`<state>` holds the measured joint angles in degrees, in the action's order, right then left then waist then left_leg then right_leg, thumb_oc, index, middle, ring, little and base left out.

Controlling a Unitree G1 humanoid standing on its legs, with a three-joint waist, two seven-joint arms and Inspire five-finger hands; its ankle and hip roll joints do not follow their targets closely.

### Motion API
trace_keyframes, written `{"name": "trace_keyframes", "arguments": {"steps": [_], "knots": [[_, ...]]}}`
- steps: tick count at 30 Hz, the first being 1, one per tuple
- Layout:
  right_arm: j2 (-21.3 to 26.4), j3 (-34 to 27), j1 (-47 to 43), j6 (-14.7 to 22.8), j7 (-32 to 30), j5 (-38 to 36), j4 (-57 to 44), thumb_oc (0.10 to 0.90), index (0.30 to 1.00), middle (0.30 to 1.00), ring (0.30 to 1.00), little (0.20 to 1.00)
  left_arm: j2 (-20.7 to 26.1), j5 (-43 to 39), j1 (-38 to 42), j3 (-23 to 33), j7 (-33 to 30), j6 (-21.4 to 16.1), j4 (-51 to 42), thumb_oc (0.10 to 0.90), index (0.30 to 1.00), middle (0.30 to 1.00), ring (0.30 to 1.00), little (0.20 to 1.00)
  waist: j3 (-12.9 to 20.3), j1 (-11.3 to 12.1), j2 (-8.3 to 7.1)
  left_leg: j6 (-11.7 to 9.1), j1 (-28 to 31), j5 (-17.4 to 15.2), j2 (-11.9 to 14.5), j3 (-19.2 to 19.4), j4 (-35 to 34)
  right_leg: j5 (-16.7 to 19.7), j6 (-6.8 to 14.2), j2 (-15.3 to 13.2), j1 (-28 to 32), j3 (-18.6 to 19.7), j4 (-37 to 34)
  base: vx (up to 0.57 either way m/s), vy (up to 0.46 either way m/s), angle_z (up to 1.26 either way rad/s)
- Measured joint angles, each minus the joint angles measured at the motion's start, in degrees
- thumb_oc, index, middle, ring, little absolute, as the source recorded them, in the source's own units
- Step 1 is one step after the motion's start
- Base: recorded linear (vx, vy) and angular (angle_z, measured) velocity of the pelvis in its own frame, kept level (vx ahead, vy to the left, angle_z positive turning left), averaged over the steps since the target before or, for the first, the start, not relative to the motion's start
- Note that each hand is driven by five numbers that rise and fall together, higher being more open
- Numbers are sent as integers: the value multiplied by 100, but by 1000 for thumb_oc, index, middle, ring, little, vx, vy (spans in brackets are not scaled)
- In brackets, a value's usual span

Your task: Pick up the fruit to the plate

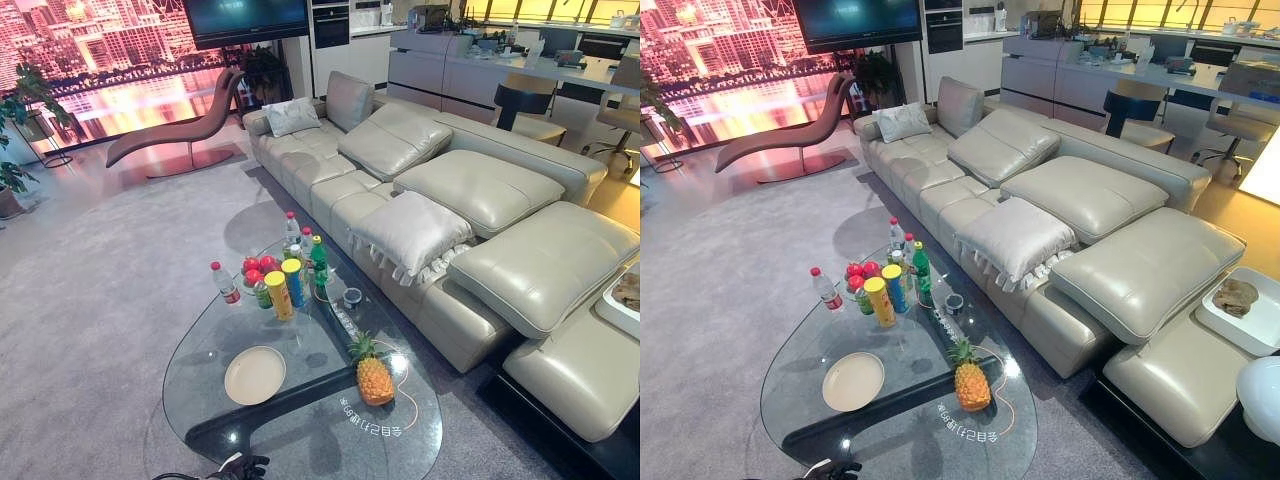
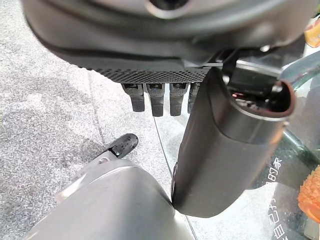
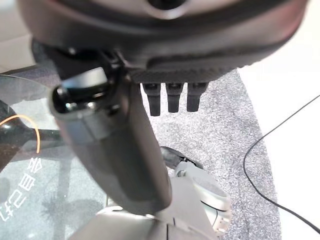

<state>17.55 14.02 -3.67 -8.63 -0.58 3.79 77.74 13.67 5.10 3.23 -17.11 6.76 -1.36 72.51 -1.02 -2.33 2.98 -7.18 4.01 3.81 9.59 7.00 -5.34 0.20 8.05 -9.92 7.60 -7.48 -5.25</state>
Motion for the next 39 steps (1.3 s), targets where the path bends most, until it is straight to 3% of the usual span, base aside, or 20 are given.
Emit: {"name": "trace_keyframes", "arguments": {"steps": [6,9,17,24,31,36,39], "knots": [[76,-2,4,-71,18,-14,-72,800,900,900,900,900,15,-312,-5,213,-72,-14,-215,800,900,900,900,900,-382,43,100,-39,-345,72,-30,-36,39,48,13,-2,-337,-6,0,-61,-4,1],[125,-13,-176,-132,-39,-53,-87,800,900,900,900,900,30,-481,264,233,-132,-32,-310,800,900,900,900,900,-906,39,219,1,-660,196,-101,-138,43,174,37,-5,-590,-26,34,-119,10,7],[237,-151,-687,-125,-234,-458,-253,800,900,900,900,900,257,-1035,773,208,-155,-103,-398,800,900,900,900,900,-1793,11,216,104,-1248,360,-248,-158,45,357,107,-136,-1186,15,36,-102,15,0],[596,-570,-1343,610,-977,-1121,-539,800,900,900,900,900,394,-3398,888,482,-64,-651,-1062,800,900,900,900,900,-2745,62,304,207,-1771,537,-360,-128,46,556,164,-235,-1735,128,40,-128,-9,-2],[628,-738,-1771,1421,-2351,-1461,-1178,800,900,900,900,900,456,-4767,1404,733,-195,-1136,-1231,800,900,900,900,900,-2841,44,338,260,-2600,716,-391,-148,117,546,190,-276,-2719,158,451,-130,-22,1],[658,-735,-2159,1574,-2783,-1461,-1410,800,900,900,900,900,485,-5090,1705,867,-695,-1324,-1474,800,900,900,900,900,-2859,60,313,266,-3398,707,-420,-281,588,163,170,-353,-3757,210,1523,-76,-50,10],[657,-732,-2374,1680,-2852,-1461,-1411,800,900,900,900,900,502,-5128,1798,948,-1035,-1405,-1524,800,900,900,900,900,-2912,118,220,275,-3858,618,-437,-291,995,-113,114,-394,-4409,353,2296,-33,-24,4]]}}
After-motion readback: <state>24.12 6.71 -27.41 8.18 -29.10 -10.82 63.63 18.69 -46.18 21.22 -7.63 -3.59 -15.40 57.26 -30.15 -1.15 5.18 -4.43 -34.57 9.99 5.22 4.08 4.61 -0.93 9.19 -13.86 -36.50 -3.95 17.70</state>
